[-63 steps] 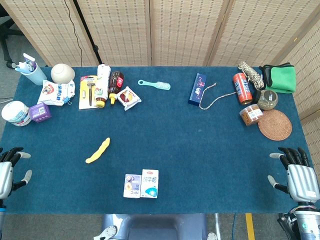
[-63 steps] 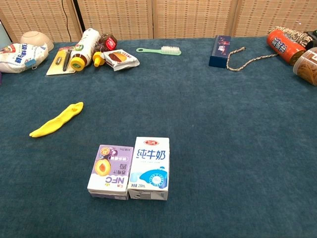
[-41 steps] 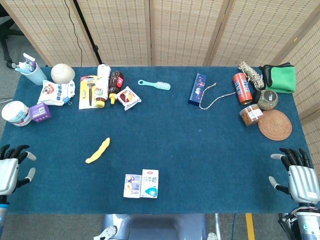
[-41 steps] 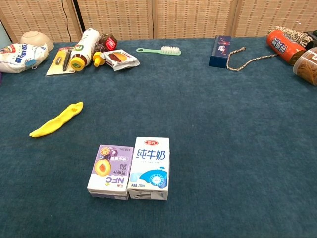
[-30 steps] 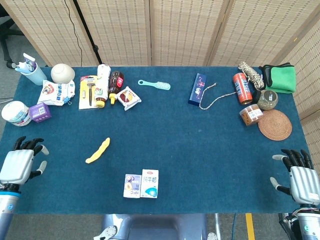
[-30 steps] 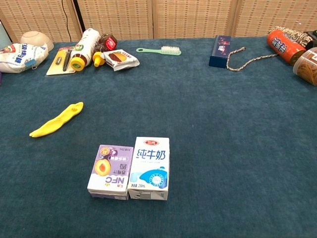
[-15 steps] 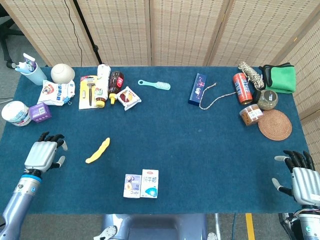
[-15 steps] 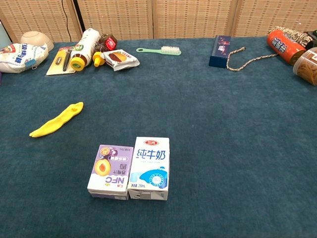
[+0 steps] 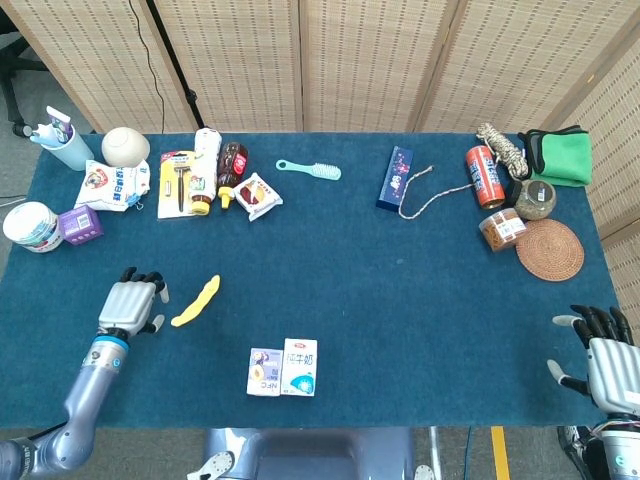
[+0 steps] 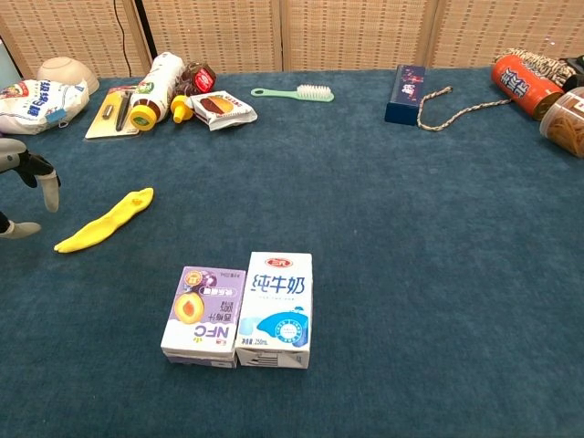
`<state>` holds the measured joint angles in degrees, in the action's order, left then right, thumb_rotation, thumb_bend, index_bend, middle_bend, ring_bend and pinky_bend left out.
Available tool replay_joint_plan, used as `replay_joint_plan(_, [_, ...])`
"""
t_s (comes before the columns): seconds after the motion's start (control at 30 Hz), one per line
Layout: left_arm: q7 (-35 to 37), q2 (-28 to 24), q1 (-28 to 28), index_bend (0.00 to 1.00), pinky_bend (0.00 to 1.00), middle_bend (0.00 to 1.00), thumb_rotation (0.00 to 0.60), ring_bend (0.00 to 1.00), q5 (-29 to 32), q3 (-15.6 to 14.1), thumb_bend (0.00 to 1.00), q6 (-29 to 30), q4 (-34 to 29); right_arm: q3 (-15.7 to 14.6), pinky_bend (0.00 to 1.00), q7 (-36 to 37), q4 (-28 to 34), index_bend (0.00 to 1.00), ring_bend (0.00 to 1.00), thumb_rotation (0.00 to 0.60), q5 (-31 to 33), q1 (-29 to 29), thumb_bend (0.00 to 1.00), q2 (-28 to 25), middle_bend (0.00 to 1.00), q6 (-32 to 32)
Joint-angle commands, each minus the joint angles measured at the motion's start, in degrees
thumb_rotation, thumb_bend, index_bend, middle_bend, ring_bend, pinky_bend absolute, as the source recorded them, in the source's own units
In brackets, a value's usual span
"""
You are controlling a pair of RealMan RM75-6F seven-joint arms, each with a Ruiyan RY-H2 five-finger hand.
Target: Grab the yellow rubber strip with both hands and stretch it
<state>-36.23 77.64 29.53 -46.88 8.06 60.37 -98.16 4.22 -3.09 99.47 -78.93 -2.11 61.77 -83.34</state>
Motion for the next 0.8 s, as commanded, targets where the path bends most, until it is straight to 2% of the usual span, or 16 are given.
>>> replay_joint_plan(0.03, [-1.06,1.42,1.05,0.45,0.08,0.23,0.600,0.22,1.67,0.00,0.30,0.77,0.68,-0.02,0.00,0.17,-0.02,0.30,0.14,0.600,-0.02,0.19,0.25,-0.09,0.18,-0.22])
replay_joint_plan(0.47, [-4.14,5.36,3.69,0.44,0.08,0.22,0.600,0.21,7.83,-0.39,0.30,2.53,1.01,-0.38,0.00,0.74,0.13,0.30,0.14,0.600,-0.02,0.75,0.25,-0.40,0.18,-0.25])
replay_joint_plan(0.8, [-5.96,8.31,5.99,0.44,0.08,0.22,0.600,0.21,9.40,-0.49,0.30,4.02,0.82,-0.46,0.00,1.19,-0.10,0.30,0.14,0.600,0.18,1.10,0.25,-0.55,0.18,-0.25])
